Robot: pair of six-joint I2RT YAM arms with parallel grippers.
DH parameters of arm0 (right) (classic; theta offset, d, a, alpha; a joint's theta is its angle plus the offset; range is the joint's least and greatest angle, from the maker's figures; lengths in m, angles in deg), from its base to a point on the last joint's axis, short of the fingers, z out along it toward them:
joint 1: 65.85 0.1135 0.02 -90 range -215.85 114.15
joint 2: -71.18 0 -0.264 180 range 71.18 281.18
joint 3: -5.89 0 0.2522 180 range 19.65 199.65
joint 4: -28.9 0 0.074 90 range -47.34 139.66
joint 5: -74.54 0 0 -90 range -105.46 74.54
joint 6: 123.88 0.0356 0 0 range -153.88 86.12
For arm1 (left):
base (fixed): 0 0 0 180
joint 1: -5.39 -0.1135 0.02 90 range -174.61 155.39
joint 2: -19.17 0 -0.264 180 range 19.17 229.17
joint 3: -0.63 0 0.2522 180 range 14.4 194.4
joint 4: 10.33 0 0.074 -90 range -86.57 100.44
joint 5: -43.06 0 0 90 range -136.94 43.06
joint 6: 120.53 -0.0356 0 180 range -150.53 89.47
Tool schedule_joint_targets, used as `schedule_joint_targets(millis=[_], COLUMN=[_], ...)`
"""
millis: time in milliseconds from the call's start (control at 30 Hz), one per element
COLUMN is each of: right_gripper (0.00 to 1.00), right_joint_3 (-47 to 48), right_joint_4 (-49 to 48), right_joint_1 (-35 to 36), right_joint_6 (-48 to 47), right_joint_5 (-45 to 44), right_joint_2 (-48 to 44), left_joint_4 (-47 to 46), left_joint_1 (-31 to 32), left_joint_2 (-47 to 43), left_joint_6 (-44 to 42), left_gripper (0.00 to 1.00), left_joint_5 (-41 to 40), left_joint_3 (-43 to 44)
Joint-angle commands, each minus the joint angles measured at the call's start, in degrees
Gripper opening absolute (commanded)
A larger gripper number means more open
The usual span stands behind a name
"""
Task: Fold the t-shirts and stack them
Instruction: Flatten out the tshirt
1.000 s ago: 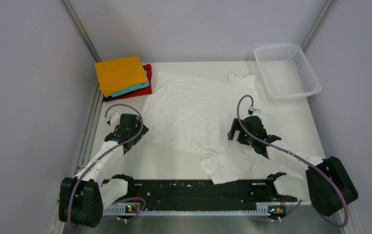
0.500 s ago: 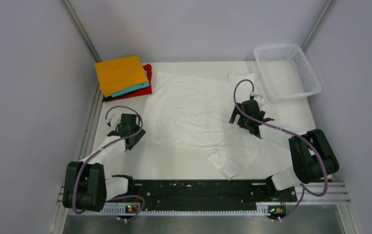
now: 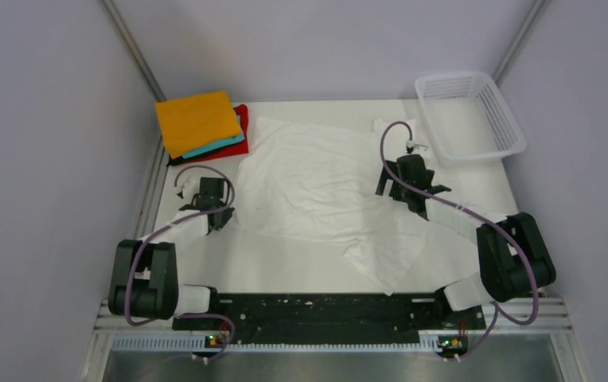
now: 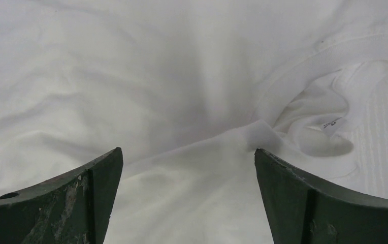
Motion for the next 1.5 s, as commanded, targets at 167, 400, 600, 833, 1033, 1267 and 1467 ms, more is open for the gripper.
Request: schedule_joint_targets(millis=[167, 400, 600, 833, 1033, 1267, 1467], right_gripper=[0.99, 0.92, 0.86, 0.77, 0.65, 0.15, 0.0], right_joint_3=[1.4, -3.4, -1.7, -7.9, -12.4, -14.8, -10.5], right_joint_4=[17.1, 33.1, 48.1, 46.9, 41.7, 38.9, 38.9], right_joint_1=[17.5, 40.4, 51.1, 51.4, 50.0, 43.7, 42.2], right_joint_6=[-1.2, 12.2, 21.8, 27.4, 28.4, 27.4, 27.8], right_joint_5=[-5.6, -3.7, -3.0, -4.3, -2.1, -4.7, -16.8], right_joint_2=[-18.2, -25.3, -21.3, -20.3, -19.6, -20.7, -27.2], left_joint_4=[1.7, 2.5, 2.3, 1.4, 2.3, 0.9, -0.3], left_joint_1=[0.0, 0.1, 0.1, 0.1, 0.1, 0.1, 0.1], left_joint_2=[-7.8, -12.7, -15.1, -17.9, -17.7, -17.2, -17.7], left_joint_6=[0.7, 1.3, 0.9, 0.7, 1.1, 0.7, -0.6], left_gripper=[0.0, 0.0, 0.0, 0.0, 0.0, 0.0, 0.0], left_joint_5=[2.4, 2.8, 2.1, 2.2, 1.3, 1.9, 3.8], left_joint_3=[-4.7, -6.2, -7.2, -8.6, -7.9, -8.0, -5.4])
